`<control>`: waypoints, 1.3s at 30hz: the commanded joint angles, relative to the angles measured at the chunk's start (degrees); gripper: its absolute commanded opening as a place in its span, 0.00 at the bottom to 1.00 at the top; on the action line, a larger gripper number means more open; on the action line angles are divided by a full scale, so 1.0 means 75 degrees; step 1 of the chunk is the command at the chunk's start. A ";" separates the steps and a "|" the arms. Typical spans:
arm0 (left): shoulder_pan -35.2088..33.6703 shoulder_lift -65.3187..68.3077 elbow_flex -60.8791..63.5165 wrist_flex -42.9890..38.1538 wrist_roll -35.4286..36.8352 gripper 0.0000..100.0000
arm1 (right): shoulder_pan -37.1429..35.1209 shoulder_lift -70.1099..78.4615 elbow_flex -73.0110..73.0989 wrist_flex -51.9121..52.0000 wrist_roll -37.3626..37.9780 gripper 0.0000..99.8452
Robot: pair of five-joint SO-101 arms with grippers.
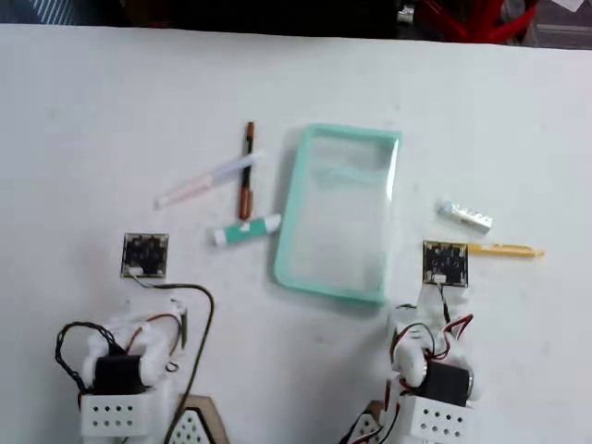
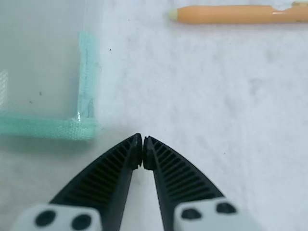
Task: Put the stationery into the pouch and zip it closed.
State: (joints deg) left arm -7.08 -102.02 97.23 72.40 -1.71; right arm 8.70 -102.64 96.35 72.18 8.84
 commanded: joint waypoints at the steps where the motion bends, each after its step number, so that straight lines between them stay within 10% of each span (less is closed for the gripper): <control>1: 0.0053 -0.0029 -0.0023 0.0023 0.0082 0.02 | -0.0053 -0.0041 0.0070 0.0064 -0.0047 0.02; 32: 0.0100 -0.0029 -0.0023 -0.0012 0.0082 0.02 | -0.0053 -0.0041 0.0070 0.0064 -0.0070 0.02; 39: 0.0158 -0.0346 -0.0047 -0.3294 0.0082 0.02 | -0.0053 -0.0041 0.0070 0.0064 -0.0059 0.02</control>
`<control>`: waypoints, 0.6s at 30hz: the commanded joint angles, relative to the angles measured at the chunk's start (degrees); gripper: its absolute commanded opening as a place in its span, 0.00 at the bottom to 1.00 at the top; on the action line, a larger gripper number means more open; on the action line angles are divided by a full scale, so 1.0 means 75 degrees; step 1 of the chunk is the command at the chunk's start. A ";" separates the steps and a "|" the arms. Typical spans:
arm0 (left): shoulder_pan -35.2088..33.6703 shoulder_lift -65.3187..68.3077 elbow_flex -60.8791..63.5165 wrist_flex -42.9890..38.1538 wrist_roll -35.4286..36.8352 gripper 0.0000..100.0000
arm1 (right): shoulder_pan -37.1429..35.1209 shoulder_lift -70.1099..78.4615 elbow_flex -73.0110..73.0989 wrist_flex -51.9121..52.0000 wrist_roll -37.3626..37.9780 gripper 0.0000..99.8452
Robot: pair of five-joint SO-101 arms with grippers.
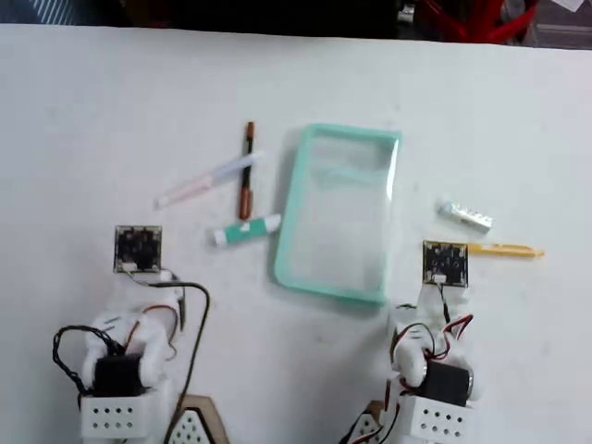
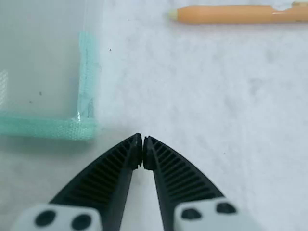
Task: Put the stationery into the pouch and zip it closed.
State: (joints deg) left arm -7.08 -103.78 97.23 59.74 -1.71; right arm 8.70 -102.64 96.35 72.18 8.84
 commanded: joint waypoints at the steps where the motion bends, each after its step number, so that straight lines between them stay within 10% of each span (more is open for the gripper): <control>1: 0.0322 -0.0100 -0.0047 -0.2204 0.0094 0.02 | -0.0064 -0.0041 0.0070 0.0064 -0.0070 0.02; 6: 0.1881 -0.0100 -0.0047 -0.4161 0.0094 0.02 | -0.0475 -0.0053 0.0070 0.0018 -0.0047 0.02; 18: 0.2854 -0.0088 -0.0035 -0.2544 0.0047 0.02 | -0.2186 -0.0041 0.0070 0.0064 -0.0059 0.02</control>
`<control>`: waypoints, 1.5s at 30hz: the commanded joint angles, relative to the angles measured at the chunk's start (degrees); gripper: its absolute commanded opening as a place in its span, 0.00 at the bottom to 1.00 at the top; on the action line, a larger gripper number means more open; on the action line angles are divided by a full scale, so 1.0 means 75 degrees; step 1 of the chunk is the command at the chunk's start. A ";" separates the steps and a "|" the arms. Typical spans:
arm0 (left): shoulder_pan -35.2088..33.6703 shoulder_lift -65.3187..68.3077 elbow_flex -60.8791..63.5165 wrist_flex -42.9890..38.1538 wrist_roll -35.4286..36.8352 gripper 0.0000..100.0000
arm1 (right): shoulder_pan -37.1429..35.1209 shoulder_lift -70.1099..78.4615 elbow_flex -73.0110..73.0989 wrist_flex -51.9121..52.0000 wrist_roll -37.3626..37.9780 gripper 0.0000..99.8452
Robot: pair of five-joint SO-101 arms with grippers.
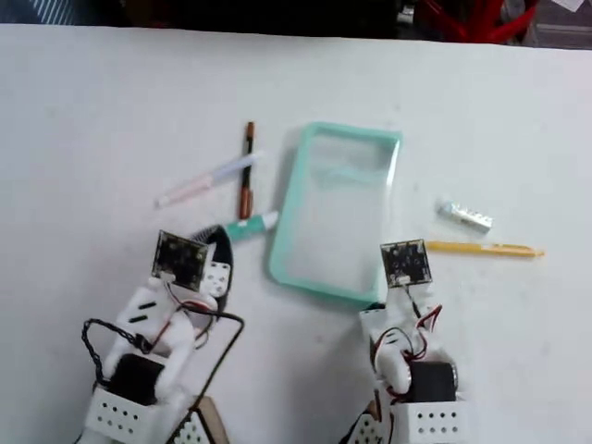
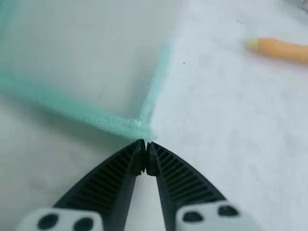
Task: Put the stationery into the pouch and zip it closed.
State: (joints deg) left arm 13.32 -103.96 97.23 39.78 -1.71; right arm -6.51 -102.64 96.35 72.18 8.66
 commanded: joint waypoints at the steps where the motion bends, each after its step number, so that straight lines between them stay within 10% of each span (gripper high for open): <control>1: 0.0135 -0.0064 -0.0035 0.0117 0.0047 0.02 | -0.0170 -0.0053 0.0070 0.0064 -0.0035 0.02; 13: 0.0135 -0.0064 -0.0035 0.0633 -0.2743 0.02 | -0.0123 -0.0064 0.0070 -0.0205 -0.0023 0.02; 23: 0.0123 -0.0064 -0.0035 0.0750 -0.2790 0.02 | 0.1412 -0.0076 0.0047 -0.2749 0.0059 0.02; 29: 0.0006 -0.0064 -0.0234 0.1067 -0.2801 0.02 | 0.1401 -0.0076 -0.0223 -0.3651 0.3259 0.06; 34: 0.0135 -0.0064 -0.0410 0.1407 -0.2801 0.02 | 0.1448 -0.0076 -0.0293 -0.4648 0.3704 0.09; 45: 0.0135 -0.0076 -0.0234 0.1395 -0.2766 0.02 | 0.0428 0.0100 -0.3763 -0.2960 0.3774 0.09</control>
State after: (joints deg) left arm 13.41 -103.96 96.79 50.15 -22.46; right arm -1.32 -102.64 74.81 48.00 36.26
